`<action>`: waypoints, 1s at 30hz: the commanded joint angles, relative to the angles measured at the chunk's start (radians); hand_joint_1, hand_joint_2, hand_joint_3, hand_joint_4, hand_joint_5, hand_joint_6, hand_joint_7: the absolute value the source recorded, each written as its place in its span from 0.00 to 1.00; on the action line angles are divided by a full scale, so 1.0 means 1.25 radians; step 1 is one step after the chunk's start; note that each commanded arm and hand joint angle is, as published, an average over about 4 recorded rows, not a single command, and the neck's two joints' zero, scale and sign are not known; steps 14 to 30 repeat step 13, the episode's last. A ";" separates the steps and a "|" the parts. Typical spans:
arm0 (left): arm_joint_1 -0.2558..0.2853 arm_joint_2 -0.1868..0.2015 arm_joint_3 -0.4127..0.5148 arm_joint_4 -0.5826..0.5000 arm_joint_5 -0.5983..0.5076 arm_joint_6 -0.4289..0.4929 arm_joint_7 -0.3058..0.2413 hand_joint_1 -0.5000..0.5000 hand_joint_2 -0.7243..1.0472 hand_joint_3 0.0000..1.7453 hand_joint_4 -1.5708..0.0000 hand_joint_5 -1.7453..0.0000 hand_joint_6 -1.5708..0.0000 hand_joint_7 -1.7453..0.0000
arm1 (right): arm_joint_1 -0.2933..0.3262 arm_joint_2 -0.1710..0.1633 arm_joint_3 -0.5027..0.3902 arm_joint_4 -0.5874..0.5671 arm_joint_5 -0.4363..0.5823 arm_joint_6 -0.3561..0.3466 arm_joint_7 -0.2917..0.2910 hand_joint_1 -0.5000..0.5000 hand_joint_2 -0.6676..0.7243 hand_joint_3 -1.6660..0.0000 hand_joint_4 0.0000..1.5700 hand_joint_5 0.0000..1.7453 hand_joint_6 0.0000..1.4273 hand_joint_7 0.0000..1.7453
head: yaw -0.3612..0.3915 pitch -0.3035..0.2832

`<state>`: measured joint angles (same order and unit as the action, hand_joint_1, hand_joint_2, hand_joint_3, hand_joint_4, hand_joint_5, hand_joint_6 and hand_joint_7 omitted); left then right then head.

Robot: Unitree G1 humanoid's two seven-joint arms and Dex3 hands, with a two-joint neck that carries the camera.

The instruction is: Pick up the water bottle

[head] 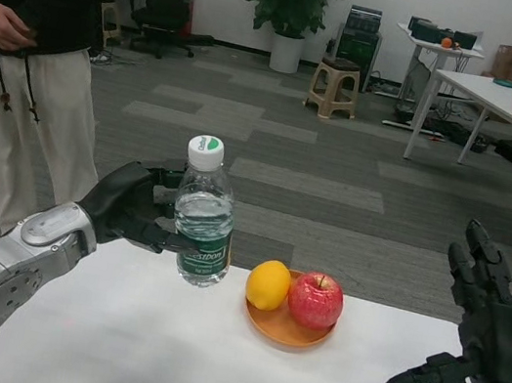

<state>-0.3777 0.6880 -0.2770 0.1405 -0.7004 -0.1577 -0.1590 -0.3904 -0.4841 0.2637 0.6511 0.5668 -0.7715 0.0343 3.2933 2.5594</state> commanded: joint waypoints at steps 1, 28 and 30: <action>-0.007 0.013 0.026 -0.019 0.003 0.005 0.000 0.00 1.00 0.35 0.00 0.00 0.28 0.12 | -0.014 -0.010 -0.006 0.009 0.008 0.000 -0.004 0.00 0.73 1.00 0.00 0.00 0.00 0.04 | -0.003 -0.002; -0.004 0.007 0.039 -0.022 0.008 0.011 0.000 0.00 1.00 0.35 0.00 0.00 0.28 0.12 | -0.018 -0.007 -0.013 0.013 0.008 0.000 -0.004 0.00 0.73 1.00 0.00 0.00 0.00 0.04 | 0.000 -0.011; -0.004 0.007 0.039 -0.022 0.008 0.011 0.000 0.00 1.00 0.35 0.00 0.00 0.28 0.12 | -0.018 -0.007 -0.013 0.013 0.008 0.000 -0.004 0.00 0.73 1.00 0.00 0.00 0.00 0.04 | 0.000 -0.011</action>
